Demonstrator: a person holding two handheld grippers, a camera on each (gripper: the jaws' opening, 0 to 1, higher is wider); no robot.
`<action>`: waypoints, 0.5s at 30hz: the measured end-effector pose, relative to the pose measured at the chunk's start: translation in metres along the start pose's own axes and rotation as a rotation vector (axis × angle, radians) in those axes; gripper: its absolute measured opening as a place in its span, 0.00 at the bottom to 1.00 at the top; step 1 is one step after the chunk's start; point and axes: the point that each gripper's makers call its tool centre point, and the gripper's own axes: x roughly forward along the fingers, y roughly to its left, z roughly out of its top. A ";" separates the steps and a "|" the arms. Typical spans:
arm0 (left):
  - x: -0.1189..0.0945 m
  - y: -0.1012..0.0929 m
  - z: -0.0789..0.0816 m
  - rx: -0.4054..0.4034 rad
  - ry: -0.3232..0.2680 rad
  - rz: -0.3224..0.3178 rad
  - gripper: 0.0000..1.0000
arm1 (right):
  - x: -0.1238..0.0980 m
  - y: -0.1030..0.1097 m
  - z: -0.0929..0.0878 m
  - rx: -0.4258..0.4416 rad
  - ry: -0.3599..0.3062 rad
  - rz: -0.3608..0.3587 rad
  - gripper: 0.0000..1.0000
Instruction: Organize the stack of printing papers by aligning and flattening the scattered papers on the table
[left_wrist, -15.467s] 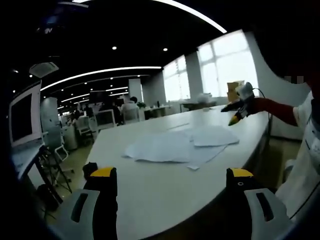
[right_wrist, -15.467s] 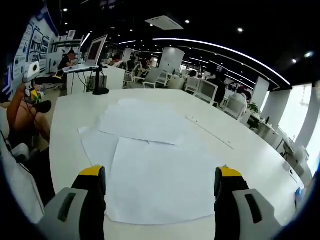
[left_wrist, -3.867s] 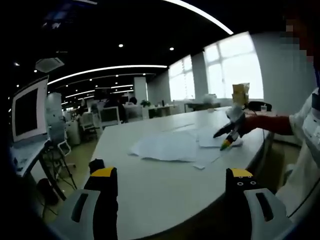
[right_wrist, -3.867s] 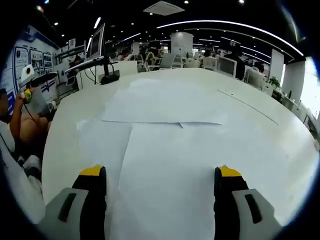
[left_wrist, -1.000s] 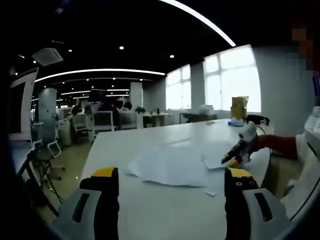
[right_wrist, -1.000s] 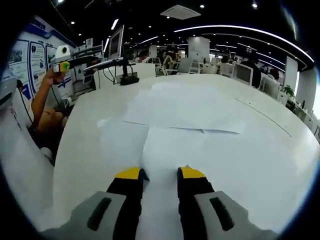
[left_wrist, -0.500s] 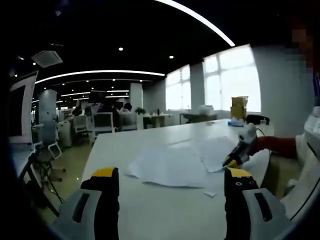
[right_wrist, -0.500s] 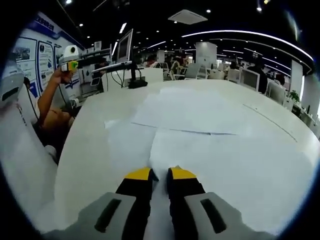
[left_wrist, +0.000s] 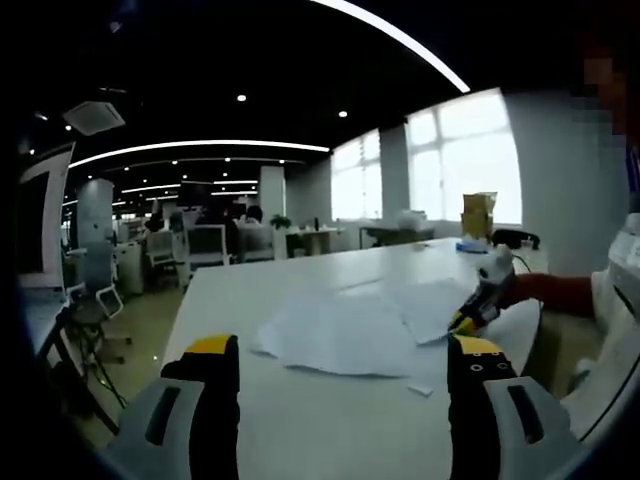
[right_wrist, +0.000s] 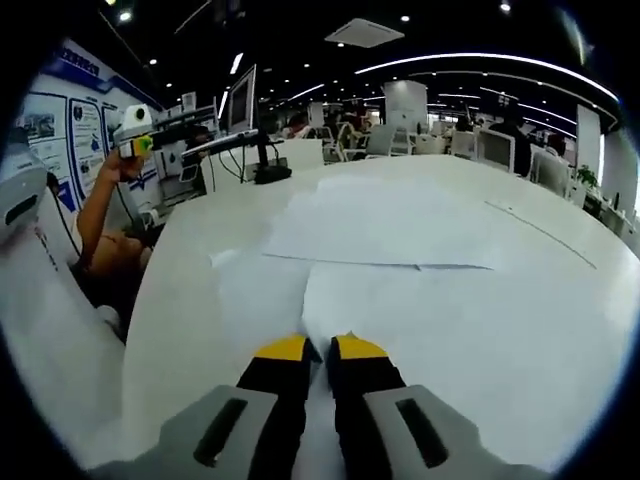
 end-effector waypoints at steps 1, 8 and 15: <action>0.001 0.000 0.000 0.000 0.000 0.000 0.88 | -0.003 0.000 0.003 0.009 -0.011 0.001 0.04; 0.002 -0.001 0.000 -0.001 -0.002 -0.004 0.88 | -0.007 0.004 0.005 0.004 -0.017 0.020 0.06; 0.002 0.000 0.000 -0.005 -0.005 -0.003 0.88 | -0.011 -0.008 0.006 0.076 -0.069 -0.009 0.19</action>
